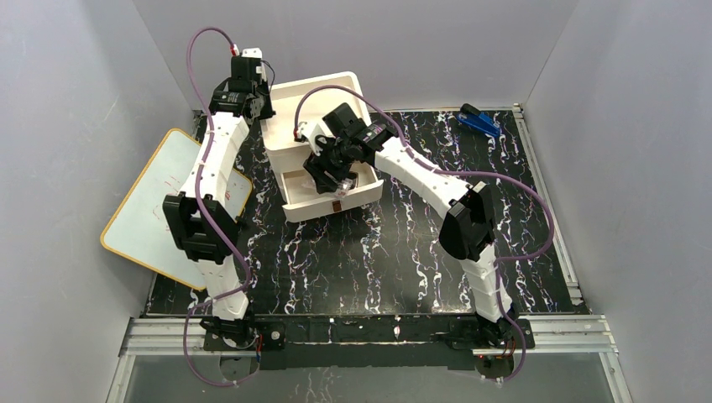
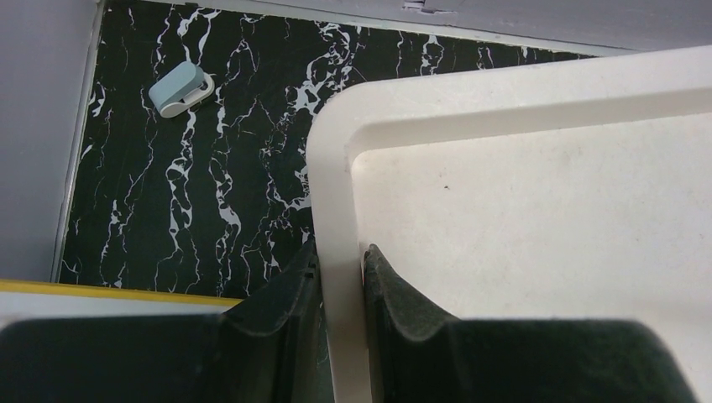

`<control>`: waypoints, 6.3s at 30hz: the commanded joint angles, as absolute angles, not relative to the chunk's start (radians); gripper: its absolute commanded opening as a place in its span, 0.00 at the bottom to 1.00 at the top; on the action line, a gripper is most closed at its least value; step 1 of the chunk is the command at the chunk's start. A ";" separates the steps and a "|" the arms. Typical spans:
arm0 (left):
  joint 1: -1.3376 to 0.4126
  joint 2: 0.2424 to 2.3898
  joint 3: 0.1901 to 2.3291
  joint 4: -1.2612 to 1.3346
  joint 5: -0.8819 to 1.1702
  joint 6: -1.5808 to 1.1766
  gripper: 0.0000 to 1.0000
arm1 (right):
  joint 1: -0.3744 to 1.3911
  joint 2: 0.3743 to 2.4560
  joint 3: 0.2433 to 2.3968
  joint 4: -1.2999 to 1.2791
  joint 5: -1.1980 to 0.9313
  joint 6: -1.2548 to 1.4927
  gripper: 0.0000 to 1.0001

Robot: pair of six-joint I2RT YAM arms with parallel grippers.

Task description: Organize the makeup

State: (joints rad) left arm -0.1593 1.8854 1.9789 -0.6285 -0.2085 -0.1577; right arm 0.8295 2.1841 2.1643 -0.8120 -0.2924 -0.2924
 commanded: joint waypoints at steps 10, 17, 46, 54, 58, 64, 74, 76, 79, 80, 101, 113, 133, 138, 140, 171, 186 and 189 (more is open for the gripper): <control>-0.232 1.977 1.981 -0.964 0.160 -0.126 0.00 | 0.851 2.340 2.055 -0.983 -0.357 -0.306 0.74; -0.233 1.976 1.975 -0.968 0.155 -0.121 0.00 | 0.851 2.359 2.084 -0.989 -0.339 -0.299 0.99; -0.233 1.989 2.031 -0.989 0.149 -0.123 0.00 | 0.848 2.187 2.101 -0.795 -0.081 -0.216 0.95; -0.233 1.998 2.062 -0.998 0.154 -0.127 0.00 | 0.848 2.162 2.148 -0.830 -0.064 -0.222 0.94; -0.232 2.000 2.067 -1.002 0.152 -0.128 0.00 | 0.848 2.165 2.168 -0.852 -0.058 -0.227 0.92; -0.233 2.003 2.077 -1.008 0.147 -0.125 0.00 | 0.848 2.160 2.211 -0.875 -0.049 -0.229 0.89; -0.233 2.016 2.064 -0.999 0.047 -0.142 0.00 | 0.848 2.127 2.252 -0.891 -0.037 -0.218 0.41; -0.235 2.018 2.065 -0.999 0.043 -0.144 0.00 | 0.848 2.127 2.249 -0.895 -0.035 -0.218 0.39; -0.235 2.020 2.069 -0.999 0.038 -0.144 0.00 | 0.848 2.125 2.249 -0.896 -0.035 -0.218 0.36; -0.235 2.020 2.071 -0.999 0.037 -0.144 0.00 | 0.848 2.124 2.249 -0.895 -0.037 -0.219 0.35; -0.235 2.032 2.103 -1.003 0.040 -0.157 0.00 | 0.862 2.048 1.915 -0.617 -0.094 -0.171 0.27; -0.235 2.043 2.123 -1.014 0.040 -0.151 0.00 | 0.881 2.108 1.855 -0.561 -0.096 -0.168 0.72; -0.234 2.043 2.113 -1.012 0.033 -0.147 0.00 | 0.885 2.081 1.991 -0.615 0.035 -0.210 0.90; -0.235 2.044 2.112 -1.013 0.034 -0.148 0.00 | 0.885 2.046 1.988 -0.602 0.105 -0.224 0.91; -0.235 2.044 2.112 -1.012 0.033 -0.147 0.00 | 0.885 2.029 1.977 -0.584 0.150 -0.226 0.91; -0.234 2.078 2.110 -0.984 -0.019 -0.175 0.00 | 1.121 1.512 1.448 -0.327 0.392 0.068 0.92; -0.234 2.041 2.043 -0.929 -0.110 -0.242 0.00 | 1.194 1.709 1.441 -0.396 0.593 0.524 0.98; -0.235 2.030 2.034 -0.928 -0.114 -0.241 0.00 | 1.184 1.762 1.500 -0.437 0.597 0.549 0.98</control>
